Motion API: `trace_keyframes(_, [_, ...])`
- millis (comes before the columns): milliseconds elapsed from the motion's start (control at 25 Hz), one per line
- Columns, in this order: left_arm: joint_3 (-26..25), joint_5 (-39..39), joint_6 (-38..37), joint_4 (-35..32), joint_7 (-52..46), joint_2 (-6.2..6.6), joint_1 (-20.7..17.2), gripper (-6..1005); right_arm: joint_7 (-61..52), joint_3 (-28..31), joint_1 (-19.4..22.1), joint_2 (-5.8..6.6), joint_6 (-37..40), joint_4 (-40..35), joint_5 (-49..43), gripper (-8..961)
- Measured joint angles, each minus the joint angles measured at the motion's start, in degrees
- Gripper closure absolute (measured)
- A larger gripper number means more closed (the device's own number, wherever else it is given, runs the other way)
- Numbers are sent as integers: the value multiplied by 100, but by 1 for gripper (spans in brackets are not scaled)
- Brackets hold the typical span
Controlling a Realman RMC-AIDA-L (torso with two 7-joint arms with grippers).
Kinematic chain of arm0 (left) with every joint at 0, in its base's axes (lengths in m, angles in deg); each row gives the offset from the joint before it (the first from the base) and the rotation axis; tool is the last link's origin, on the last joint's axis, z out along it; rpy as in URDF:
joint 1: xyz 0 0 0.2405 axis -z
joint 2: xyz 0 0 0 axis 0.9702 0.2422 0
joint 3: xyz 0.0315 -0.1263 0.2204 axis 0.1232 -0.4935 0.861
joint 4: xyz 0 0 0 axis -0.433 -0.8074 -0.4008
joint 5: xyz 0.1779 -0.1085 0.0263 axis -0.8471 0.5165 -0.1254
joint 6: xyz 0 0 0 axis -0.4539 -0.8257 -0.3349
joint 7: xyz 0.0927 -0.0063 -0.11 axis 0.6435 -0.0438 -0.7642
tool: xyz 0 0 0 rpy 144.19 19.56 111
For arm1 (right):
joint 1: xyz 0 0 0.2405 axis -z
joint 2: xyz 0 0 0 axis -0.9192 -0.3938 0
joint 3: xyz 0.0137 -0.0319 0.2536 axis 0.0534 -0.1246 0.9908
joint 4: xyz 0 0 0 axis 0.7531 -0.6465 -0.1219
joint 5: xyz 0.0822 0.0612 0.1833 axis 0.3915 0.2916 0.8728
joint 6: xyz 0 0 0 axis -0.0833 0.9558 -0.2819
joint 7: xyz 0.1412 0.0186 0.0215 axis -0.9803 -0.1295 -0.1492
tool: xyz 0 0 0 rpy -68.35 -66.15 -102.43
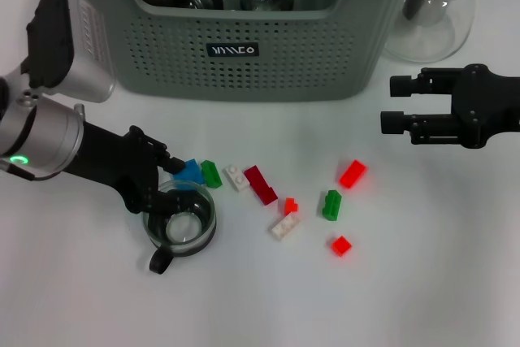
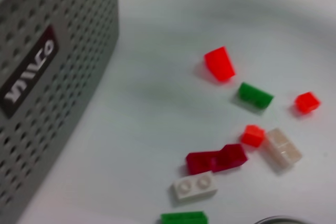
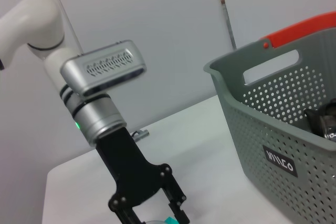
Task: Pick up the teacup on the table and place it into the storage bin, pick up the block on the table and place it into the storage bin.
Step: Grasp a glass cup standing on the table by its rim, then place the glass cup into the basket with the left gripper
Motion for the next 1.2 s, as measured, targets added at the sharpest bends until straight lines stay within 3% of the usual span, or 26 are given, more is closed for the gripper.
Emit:
trace_keyframes(560, [-6,-208,272,116,-62,0,0,433,-16,-36,2,0,0,0,0,227])
trace_keyframes(960, [-53,-315,82,39,-321,2,60,859,-18,-11,24,0,33,0,-9,227])
trace_keyframes(1200, [-376,-263,-345,-54,-519,36,194,922,-20,-13,9,0,39,0,-10,227])
